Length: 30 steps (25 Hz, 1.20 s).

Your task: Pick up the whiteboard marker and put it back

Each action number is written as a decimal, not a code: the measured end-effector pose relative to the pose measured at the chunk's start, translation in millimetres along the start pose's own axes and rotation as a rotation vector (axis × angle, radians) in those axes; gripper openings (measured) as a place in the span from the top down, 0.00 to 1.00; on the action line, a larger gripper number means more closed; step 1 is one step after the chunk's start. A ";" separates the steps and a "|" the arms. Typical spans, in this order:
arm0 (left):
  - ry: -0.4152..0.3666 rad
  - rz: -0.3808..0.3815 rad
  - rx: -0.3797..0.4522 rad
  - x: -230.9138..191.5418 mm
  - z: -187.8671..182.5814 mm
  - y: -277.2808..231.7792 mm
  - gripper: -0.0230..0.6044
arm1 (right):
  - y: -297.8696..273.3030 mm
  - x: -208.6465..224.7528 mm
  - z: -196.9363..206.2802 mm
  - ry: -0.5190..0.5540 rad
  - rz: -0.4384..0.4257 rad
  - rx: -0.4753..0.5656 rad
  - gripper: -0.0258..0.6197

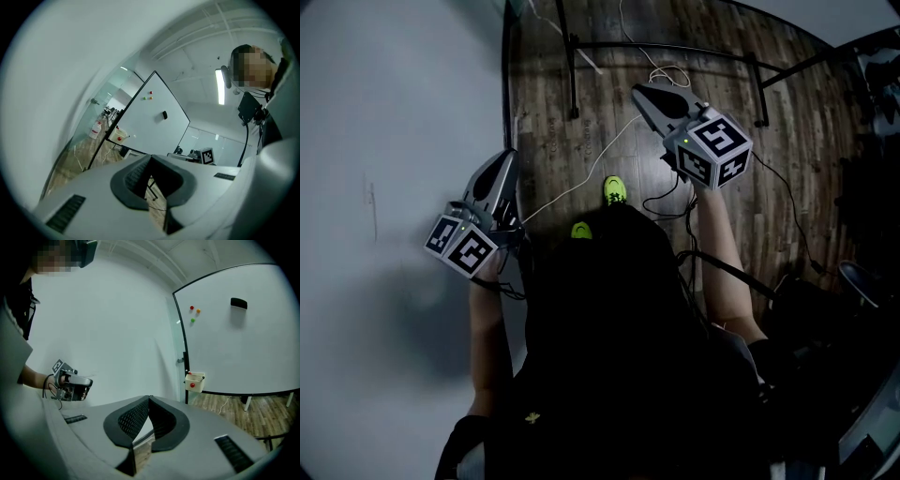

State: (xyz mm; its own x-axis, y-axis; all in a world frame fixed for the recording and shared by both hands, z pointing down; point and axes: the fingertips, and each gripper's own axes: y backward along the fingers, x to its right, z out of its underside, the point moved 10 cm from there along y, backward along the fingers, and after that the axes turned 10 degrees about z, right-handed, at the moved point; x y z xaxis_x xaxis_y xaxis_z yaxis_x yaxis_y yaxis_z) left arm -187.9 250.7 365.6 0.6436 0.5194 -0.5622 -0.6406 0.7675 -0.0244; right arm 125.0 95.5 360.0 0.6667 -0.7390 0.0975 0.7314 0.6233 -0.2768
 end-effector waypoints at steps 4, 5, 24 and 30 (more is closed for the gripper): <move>-0.008 0.027 0.004 14.1 11.9 35.8 0.91 | 24.4 -39.7 4.1 0.006 0.022 0.018 0.96; -0.012 0.033 0.004 17.2 14.1 44.2 0.91 | 29.2 -51.2 5.3 0.007 0.022 0.023 0.96; 0.021 0.177 -0.042 63.3 48.6 86.0 0.91 | 120.3 -150.9 28.6 0.026 0.058 0.003 0.96; 0.014 0.173 -0.043 67.5 52.9 80.1 0.91 | 117.7 -159.6 36.5 0.059 0.030 0.026 0.96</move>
State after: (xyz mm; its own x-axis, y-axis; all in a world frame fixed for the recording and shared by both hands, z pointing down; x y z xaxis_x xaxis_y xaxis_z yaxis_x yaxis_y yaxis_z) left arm -173.6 367.1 369.4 0.5163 0.6368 -0.5726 -0.7590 0.6499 0.0384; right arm 110.0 296.1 346.7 0.6795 -0.7329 0.0331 0.7150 0.6515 -0.2537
